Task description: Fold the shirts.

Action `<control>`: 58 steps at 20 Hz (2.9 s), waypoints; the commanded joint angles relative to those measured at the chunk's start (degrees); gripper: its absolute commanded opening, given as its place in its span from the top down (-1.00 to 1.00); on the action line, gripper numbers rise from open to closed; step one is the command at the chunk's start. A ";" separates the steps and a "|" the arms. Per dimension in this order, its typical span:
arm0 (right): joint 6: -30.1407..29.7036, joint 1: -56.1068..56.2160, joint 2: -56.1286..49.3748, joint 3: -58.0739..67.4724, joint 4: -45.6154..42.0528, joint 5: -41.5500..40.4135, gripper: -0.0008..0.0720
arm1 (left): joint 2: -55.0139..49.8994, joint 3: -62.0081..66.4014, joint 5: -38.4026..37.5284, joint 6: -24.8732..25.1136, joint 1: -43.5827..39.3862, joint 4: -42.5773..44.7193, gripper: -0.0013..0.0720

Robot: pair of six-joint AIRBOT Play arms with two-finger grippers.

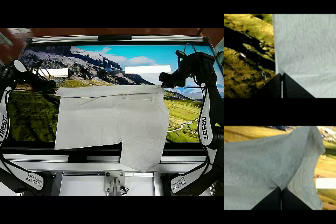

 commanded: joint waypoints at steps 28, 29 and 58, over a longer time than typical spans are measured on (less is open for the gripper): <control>2.56 0.04 -3.13 -4.35 -3.19 -16.17 0.78 | 2.43 -4.48 -16.06 1.51 -1.22 1.46 0.88; 2.58 0.02 -3.28 -4.35 -3.34 -16.04 0.78 | 2.36 -4.74 -16.87 1.53 -1.18 1.46 0.88; -6.27 -21.40 21.86 -24.06 1.38 -19.76 -0.61 | 26.03 -43.34 -12.24 1.86 11.39 -4.22 -0.74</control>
